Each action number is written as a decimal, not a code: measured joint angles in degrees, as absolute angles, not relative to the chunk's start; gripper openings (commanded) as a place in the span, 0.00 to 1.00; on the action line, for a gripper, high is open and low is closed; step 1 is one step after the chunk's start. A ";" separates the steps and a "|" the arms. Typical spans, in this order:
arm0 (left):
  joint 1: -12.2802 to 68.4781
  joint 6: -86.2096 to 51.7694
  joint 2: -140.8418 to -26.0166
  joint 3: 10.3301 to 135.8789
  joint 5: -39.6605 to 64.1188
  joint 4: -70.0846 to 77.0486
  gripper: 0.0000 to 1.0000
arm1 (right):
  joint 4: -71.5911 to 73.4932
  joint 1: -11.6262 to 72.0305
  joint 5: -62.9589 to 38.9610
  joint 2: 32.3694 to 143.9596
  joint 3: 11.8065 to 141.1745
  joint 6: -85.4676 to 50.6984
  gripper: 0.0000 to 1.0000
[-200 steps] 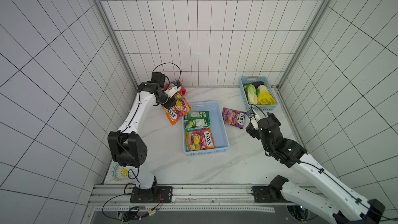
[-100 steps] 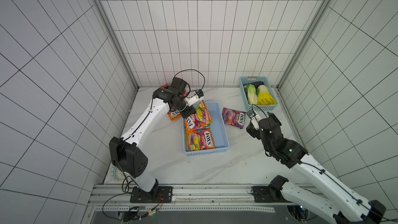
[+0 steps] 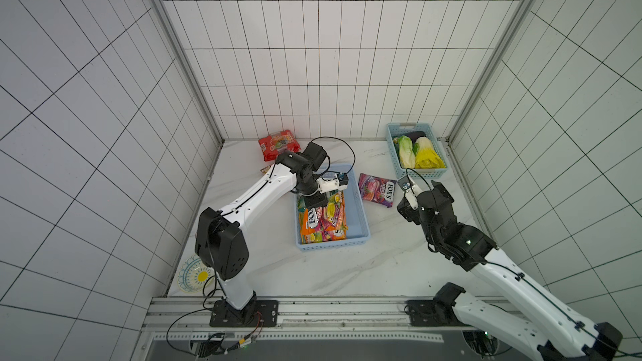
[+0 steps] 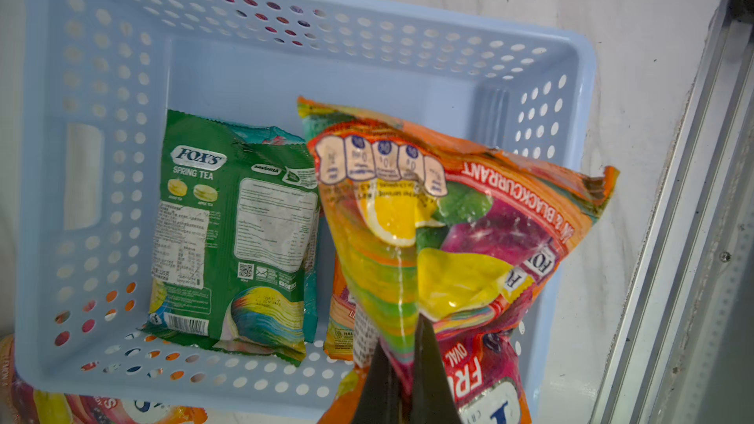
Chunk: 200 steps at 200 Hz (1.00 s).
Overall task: Put the candies in the basket
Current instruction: Place the candy in the basket.
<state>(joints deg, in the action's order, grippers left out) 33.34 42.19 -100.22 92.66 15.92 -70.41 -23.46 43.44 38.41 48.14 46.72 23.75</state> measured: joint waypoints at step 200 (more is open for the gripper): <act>33.87 35.40 -94.13 80.09 9.58 -56.58 0.69 | -23.46 43.00 38.19 48.14 46.72 23.33 0.99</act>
<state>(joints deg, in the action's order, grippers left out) 33.87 35.40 -94.13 80.09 9.58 -56.58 -23.46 43.00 38.20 48.14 46.72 23.33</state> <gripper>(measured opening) 0.672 0.989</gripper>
